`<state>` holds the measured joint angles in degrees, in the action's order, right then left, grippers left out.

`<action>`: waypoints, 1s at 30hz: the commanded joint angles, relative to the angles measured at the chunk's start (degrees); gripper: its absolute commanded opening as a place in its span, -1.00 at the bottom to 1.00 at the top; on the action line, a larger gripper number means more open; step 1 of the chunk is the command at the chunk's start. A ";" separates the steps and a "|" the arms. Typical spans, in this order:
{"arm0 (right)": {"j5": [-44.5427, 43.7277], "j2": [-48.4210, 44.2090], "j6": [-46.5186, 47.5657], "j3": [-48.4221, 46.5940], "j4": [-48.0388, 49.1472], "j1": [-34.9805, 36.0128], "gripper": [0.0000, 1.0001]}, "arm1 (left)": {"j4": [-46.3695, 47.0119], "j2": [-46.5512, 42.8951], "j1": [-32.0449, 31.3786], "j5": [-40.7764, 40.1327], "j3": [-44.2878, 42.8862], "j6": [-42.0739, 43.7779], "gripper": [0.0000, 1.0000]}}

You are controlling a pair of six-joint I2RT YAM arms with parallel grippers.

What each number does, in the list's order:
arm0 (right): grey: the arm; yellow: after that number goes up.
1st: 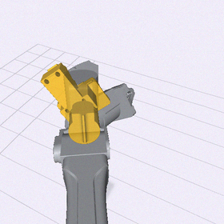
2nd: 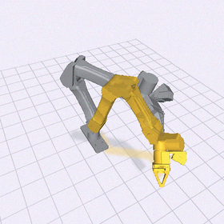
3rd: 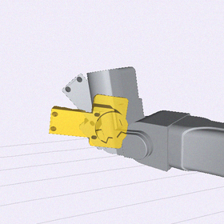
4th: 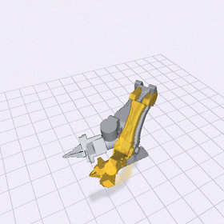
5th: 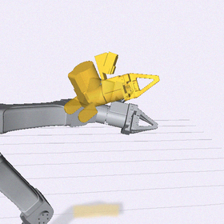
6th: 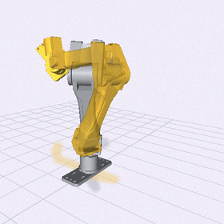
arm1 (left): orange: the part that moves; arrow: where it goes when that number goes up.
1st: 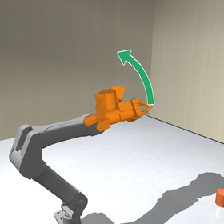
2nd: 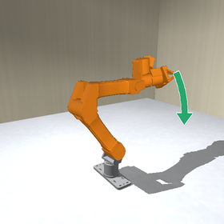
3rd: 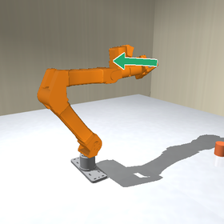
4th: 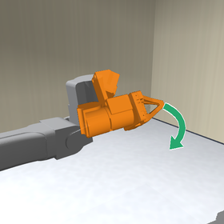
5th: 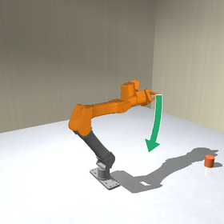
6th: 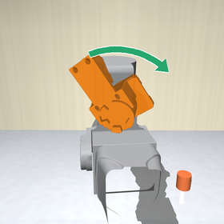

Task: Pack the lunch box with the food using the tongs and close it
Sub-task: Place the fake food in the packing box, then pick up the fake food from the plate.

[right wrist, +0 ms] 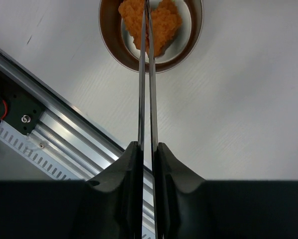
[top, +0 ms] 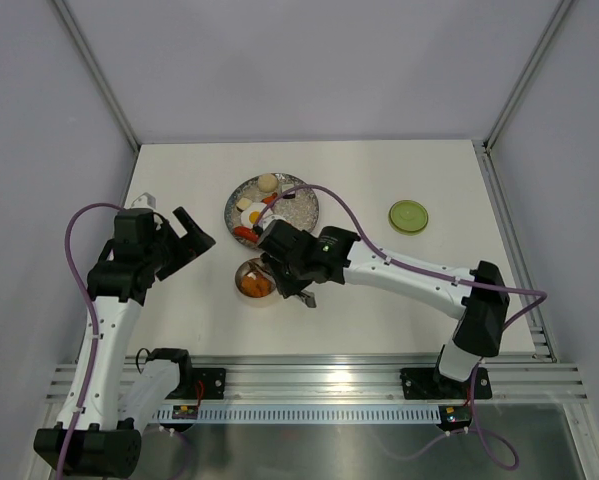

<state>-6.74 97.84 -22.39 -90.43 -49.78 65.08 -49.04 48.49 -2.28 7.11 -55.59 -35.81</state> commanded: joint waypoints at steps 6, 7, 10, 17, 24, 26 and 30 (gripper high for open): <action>-8.64 -5.38 2.35 -3.17 -2.87 -1.79 -0.74 | 3.33 1.17 0.35 1.85 1.45 1.00 0.98; -8.64 -5.73 2.44 -3.00 -2.78 -3.10 -0.74 | 2.90 1.95 0.35 1.94 1.37 1.44 0.98; -8.20 -6.87 3.67 -2.29 -2.43 -6.61 -0.71 | 1.66 2.92 0.35 2.29 1.36 2.06 0.98; -4.25 -5.56 7.97 -3.60 0.12 -15.93 -0.68 | -0.18 2.84 0.35 1.15 0.14 2.42 0.98; -1.34 0.67 10.87 -10.81 -0.05 -21.48 -0.59 | 0.25 4.68 0.35 -0.17 -0.31 2.85 0.98; -0.91 3.05 11.14 -13.18 -0.76 -21.48 -0.53 | 0.78 5.38 0.35 -0.08 -0.22 2.85 0.98; -0.11 6.65 12.19 -16.26 -1.90 -21.66 -0.41 | 2.28 8.02 0.35 0.27 -0.83 2.76 0.98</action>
<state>-8.80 102.67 -12.43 -102.78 -51.75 43.48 -49.56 55.18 -2.28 7.49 -54.28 -34.06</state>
